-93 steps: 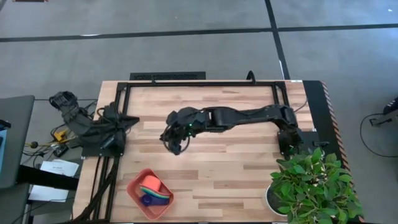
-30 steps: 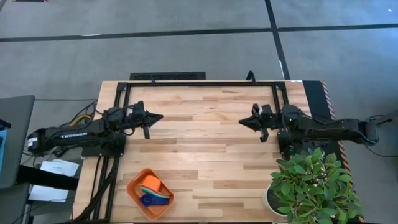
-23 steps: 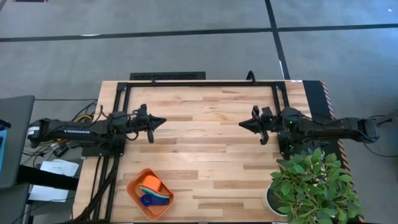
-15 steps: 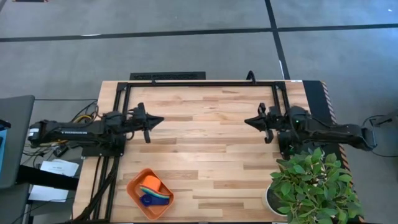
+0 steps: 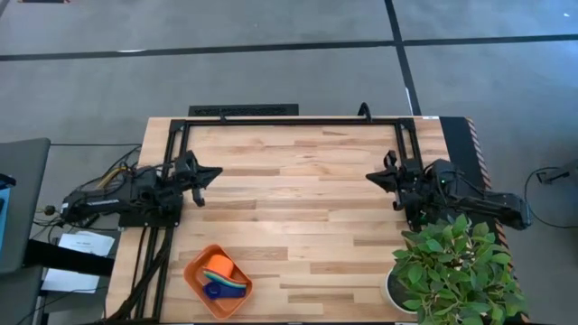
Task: Nest measuring cups in basket
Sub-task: Return to Home Position
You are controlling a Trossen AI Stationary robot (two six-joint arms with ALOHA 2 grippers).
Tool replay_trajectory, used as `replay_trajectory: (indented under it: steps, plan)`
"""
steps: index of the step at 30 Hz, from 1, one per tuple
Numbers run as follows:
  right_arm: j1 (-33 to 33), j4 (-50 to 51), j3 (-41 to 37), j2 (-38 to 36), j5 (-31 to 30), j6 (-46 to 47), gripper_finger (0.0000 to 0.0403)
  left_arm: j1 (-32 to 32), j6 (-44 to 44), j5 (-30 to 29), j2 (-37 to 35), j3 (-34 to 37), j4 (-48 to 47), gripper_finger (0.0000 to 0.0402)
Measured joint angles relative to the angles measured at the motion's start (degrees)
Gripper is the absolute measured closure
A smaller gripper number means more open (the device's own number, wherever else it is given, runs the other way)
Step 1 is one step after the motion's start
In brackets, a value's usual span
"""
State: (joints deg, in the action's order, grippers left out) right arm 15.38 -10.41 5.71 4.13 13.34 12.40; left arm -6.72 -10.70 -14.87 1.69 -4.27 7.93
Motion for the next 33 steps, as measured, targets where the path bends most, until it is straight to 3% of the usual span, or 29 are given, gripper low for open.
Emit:
replay_trajectory:
  steps: [6, 22, 33]
  plan:
    - [0.00, -2.13, -5.13, -4.17, -1.43, 4.02, 0.0398, 0.02, -0.24, 0.04, -1.10, 0.61, -3.76, 0.0401]
    - [-5.73, 4.58, -5.24, -4.04, -1.22, 2.23, 0.0398, 0.00, -1.03, -2.07, -1.13, 3.64, -2.31, 0.0401]
    - [-9.15, 7.10, -5.28, -4.04, -2.02, -5.74, 0.0395, 0.14, -2.33, 7.92, -0.73, 3.69, -5.37, 0.0401]
